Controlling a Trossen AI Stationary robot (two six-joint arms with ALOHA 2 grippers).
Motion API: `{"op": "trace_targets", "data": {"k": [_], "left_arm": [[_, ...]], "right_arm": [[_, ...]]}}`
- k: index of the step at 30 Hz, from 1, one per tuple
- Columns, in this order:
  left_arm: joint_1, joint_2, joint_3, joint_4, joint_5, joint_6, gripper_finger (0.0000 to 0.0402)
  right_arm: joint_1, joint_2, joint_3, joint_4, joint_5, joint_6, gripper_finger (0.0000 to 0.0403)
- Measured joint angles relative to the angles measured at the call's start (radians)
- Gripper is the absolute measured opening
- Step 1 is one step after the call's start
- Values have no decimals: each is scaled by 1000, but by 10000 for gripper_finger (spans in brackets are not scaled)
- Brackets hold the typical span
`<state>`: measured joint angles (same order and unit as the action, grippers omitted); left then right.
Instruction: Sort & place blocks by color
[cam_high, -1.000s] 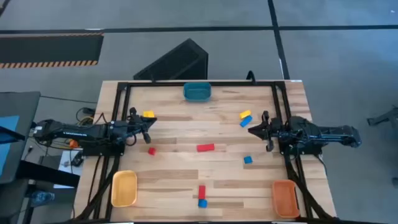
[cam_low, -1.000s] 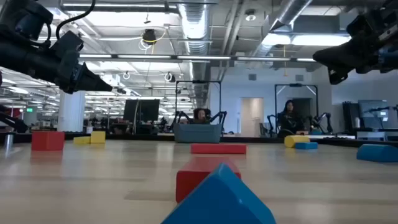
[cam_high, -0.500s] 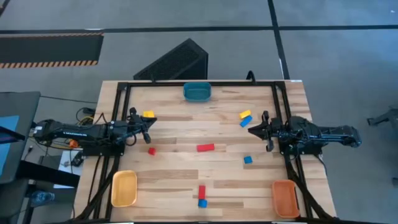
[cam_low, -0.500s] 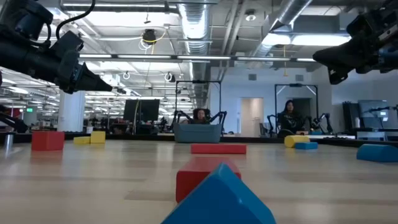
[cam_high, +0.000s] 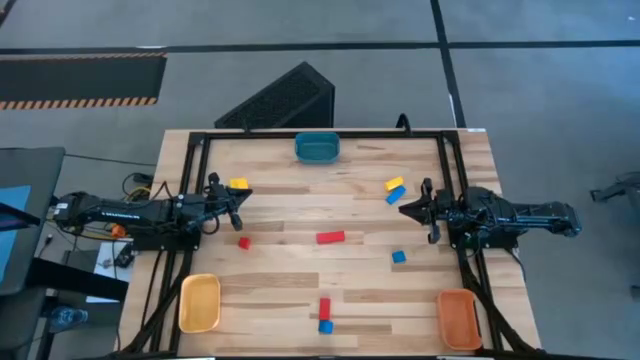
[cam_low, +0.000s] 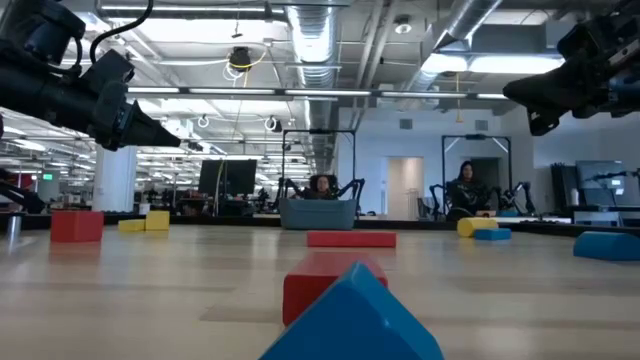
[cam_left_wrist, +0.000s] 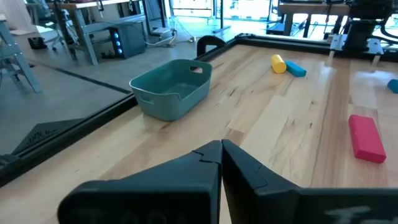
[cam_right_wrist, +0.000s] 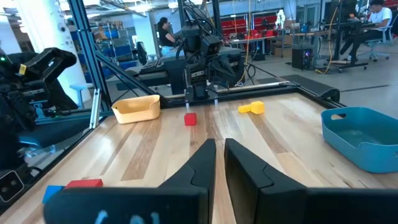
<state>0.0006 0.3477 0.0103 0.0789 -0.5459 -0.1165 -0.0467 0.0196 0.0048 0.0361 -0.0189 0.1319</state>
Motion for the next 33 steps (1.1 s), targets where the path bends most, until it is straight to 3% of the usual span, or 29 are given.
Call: {"op": "trace_targets", "data": {"k": [13,18,25,28,33], "left_arm": [[8,0,0,0,12,0,0],[26,-1,0,3,-28,-17,0],[35,-2,0,63,-18,-300,0],[35,-2,0,62,-21,-418,0],[36,-2,0,62,-204,-644,0]], "right_arm": [[0,0,0,0,0,0,61],[0,0,0,0,0,0,61],[0,0,0,0,1,-13,61],[-5,0,0,-1,35,-145,61],[-38,0,0,22,75,-290,61]]}}
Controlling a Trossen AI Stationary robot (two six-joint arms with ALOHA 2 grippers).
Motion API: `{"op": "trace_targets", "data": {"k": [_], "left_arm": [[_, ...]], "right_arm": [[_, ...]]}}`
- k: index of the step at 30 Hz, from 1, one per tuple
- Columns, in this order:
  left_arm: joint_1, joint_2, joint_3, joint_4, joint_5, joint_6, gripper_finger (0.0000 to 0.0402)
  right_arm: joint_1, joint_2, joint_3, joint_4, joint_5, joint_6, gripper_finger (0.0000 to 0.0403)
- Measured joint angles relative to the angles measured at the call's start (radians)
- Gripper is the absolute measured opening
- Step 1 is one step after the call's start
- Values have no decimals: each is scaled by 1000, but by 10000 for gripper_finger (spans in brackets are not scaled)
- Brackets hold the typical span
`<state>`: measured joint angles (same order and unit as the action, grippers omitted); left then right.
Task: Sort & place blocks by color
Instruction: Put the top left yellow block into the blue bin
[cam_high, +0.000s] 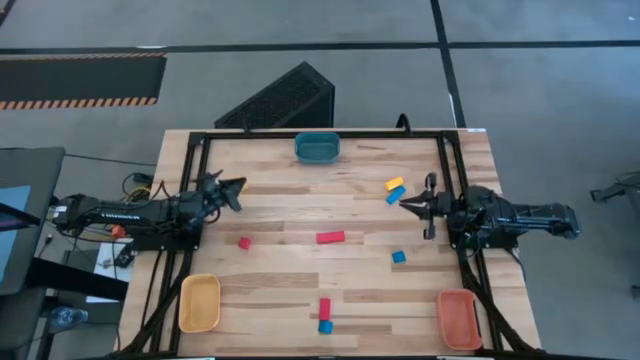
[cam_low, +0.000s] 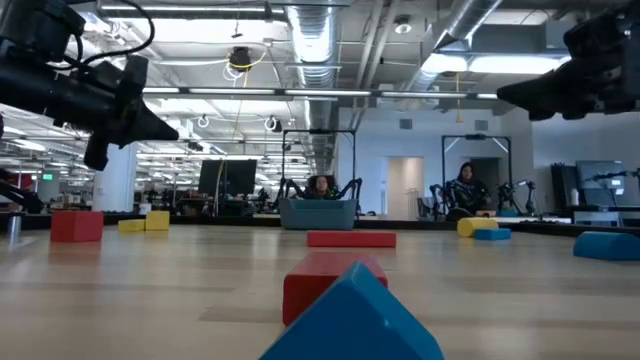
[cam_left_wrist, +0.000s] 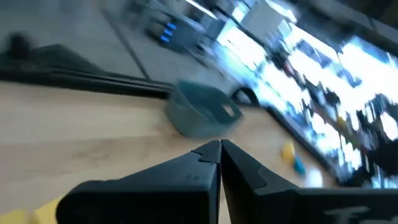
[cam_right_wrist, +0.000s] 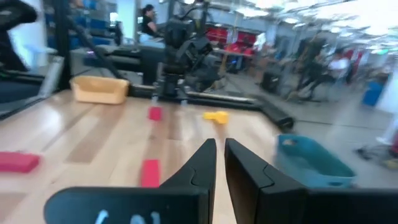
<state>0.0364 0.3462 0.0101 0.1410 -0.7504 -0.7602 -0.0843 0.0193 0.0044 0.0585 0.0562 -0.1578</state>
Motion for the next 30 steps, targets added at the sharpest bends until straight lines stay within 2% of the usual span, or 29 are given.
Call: {"op": "trace_targets", "data": {"k": [2,5,11,16,20,22,24,28,30], "left_arm": [[0,1,0,-2,-64,-76,0],[0,0,0,-5,-103,-93,0],[4,25,2,127,16,-61,0],[39,95,29,148,-100,-231,0],[60,154,70,229,-93,-191,0],[57,189,109,233,-51,-158,0],[37,237,145,236,-8,-173,0],[-18,389,236,236,-24,-183,0],[-42,465,292,237,-20,-179,0]], "right_arm": [[-18,0,0,-2,0,22,61],[-48,0,0,-2,0,72,61],[-76,0,0,-1,-2,340,61],[-91,0,0,-2,43,607,61],[-107,0,0,8,123,726,61],[-117,0,0,9,148,760,61],[-122,0,0,1,122,775,61],[-116,2,2,-42,-67,782,61],[-107,15,3,-47,-67,775,61]]}}
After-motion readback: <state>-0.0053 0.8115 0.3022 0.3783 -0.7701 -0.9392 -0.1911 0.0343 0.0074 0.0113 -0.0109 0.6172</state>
